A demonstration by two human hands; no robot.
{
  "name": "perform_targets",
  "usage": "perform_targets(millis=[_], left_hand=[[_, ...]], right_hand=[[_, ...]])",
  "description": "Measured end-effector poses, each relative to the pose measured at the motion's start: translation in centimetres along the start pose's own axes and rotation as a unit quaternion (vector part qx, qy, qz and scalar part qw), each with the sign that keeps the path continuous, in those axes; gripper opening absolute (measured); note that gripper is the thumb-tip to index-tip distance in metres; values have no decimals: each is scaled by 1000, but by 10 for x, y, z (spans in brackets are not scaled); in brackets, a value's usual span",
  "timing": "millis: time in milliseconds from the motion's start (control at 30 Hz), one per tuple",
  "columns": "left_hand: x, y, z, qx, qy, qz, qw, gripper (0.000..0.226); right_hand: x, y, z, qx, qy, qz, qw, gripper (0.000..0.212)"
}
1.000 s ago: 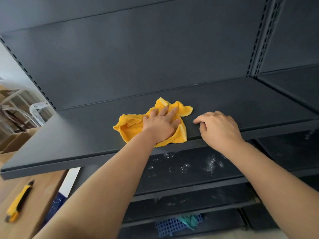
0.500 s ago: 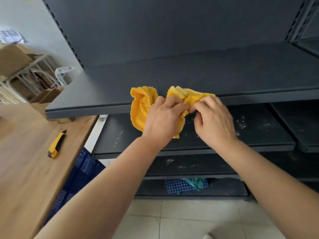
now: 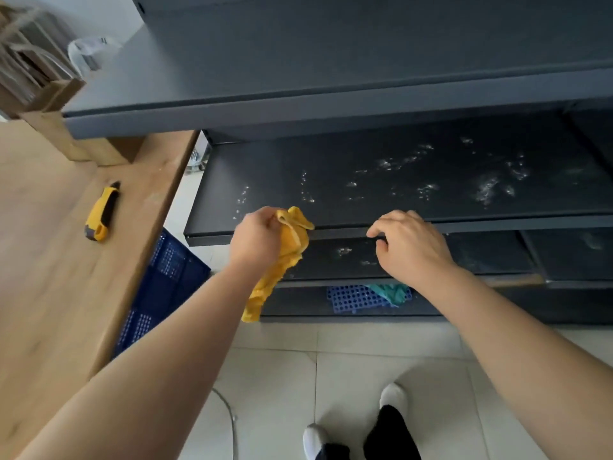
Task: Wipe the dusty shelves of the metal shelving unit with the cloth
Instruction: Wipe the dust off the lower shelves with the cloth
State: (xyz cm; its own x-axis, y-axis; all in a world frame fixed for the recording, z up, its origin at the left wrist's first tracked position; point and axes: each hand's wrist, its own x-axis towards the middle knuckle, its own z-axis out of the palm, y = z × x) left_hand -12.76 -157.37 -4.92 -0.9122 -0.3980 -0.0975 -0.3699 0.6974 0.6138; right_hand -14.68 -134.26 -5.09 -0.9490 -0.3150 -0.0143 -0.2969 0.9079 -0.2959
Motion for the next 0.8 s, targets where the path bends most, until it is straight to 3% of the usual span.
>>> perform_targets(millis=[100, 167, 267, 367, 600, 800], left_hand=[[39, -4, -14, -36, 114, 1, 993, 30], [67, -10, -16, -25, 148, -2, 989, 35], [105, -36, 4, 105, 23, -40, 993, 51], [120, -69, 33, 229, -72, -56, 969, 66], [130, -84, 63, 330, -60, -14, 942, 68], [148, -73, 76, 318, -46, -7, 947, 67]], right_hand=[[24, -4, 15, 3, 3, -2, 1000, 30], [43, -7, 25, -2, 11, -13, 1000, 30], [69, -10, 40, -17, -4, -28, 999, 34], [87, -5, 58, -34, -24, -43, 998, 37], [110, 7, 81, -64, -40, -62, 995, 38], [122, 11, 90, -80, -15, -75, 994, 32]])
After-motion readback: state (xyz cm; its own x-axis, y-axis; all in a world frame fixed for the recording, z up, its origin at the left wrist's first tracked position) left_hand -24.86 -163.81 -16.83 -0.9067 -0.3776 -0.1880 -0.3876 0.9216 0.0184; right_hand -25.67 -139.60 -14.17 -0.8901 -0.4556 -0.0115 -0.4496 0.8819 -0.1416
